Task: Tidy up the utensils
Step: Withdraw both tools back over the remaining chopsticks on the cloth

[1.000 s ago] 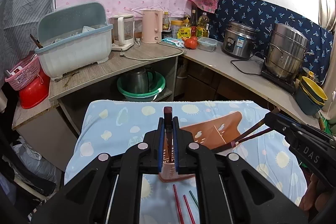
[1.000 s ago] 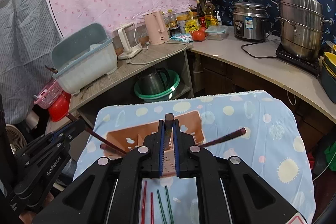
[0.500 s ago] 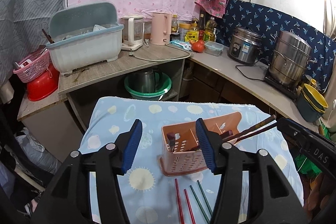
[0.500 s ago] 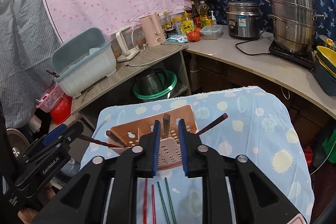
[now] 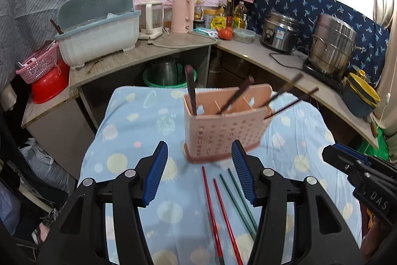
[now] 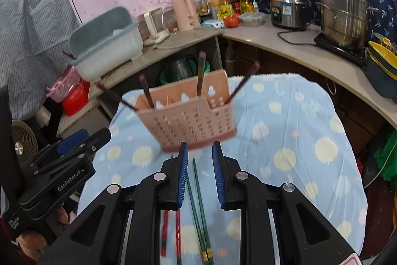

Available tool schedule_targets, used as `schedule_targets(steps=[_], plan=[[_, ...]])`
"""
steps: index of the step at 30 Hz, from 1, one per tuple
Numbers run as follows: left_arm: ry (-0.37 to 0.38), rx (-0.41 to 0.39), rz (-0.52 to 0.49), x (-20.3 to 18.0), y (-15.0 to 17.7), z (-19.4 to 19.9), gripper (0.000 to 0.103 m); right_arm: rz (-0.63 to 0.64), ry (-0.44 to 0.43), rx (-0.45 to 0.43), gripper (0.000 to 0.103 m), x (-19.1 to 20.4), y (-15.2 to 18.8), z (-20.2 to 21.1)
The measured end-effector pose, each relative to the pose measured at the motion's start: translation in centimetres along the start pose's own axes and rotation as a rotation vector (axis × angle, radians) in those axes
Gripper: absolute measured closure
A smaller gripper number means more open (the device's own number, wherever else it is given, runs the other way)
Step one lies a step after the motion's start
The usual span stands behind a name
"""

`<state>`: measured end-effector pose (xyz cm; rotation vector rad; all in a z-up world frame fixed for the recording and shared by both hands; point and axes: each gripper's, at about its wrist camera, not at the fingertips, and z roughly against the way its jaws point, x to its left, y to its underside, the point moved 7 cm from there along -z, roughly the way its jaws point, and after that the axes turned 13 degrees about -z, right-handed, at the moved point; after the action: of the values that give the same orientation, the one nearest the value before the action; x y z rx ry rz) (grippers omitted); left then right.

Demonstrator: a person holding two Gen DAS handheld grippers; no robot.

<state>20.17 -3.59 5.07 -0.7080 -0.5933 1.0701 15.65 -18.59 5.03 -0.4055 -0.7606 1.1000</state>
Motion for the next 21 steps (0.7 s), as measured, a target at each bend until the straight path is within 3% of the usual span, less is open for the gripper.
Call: schedule_targets(steps=[21], plan=[[0.071, 0.194, -0.038, -4.8, 14.0, -0.6, 0.053, 0.03, 0.054, 0.251, 0.082, -4.7, 15.5, -2.1]])
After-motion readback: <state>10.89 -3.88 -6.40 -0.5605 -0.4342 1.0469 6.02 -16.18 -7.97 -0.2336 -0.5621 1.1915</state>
